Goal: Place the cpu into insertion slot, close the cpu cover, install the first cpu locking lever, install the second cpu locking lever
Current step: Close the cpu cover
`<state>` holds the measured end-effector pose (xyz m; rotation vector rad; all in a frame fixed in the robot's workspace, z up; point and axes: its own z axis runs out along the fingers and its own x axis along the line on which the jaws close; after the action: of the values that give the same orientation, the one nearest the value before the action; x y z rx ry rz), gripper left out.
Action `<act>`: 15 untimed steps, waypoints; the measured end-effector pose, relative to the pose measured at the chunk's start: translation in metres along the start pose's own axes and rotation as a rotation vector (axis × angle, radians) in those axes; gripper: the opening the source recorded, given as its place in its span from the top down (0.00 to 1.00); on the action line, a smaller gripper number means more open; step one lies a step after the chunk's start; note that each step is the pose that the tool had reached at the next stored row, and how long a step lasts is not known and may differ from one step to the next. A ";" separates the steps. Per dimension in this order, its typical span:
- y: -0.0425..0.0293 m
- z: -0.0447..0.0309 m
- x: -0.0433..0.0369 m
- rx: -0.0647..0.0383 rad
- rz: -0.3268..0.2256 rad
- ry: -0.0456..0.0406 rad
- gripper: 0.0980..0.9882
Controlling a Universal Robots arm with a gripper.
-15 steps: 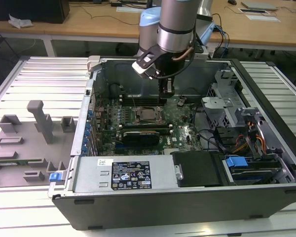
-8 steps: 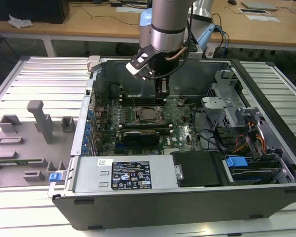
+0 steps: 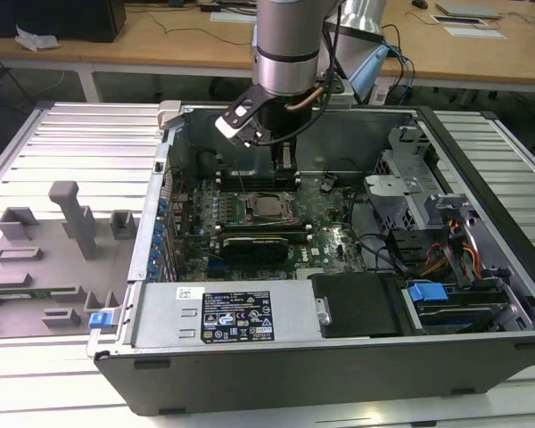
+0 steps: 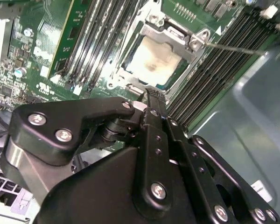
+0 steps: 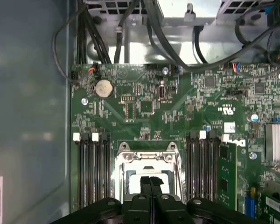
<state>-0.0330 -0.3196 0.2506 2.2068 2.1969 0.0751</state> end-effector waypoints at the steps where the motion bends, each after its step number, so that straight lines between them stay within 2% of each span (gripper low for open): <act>1: -0.0014 0.0005 0.0000 0.000 0.000 -0.0001 0.99; 6: -0.0091 0.0063 -0.0002 0.004 0.001 -0.0007 0.99; 8: -0.0127 0.0119 -0.0004 0.006 0.001 -0.0007 0.99; 12: -0.0149 0.0168 -0.0005 0.008 -0.001 -0.0007 0.99; 13: -0.0149 0.0169 -0.0004 0.009 -0.052 0.0015 0.99; 15: -0.0149 0.0170 -0.0005 0.010 -0.116 0.0040 0.99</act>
<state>-0.0470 -0.3198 0.2329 2.0801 2.3267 0.0664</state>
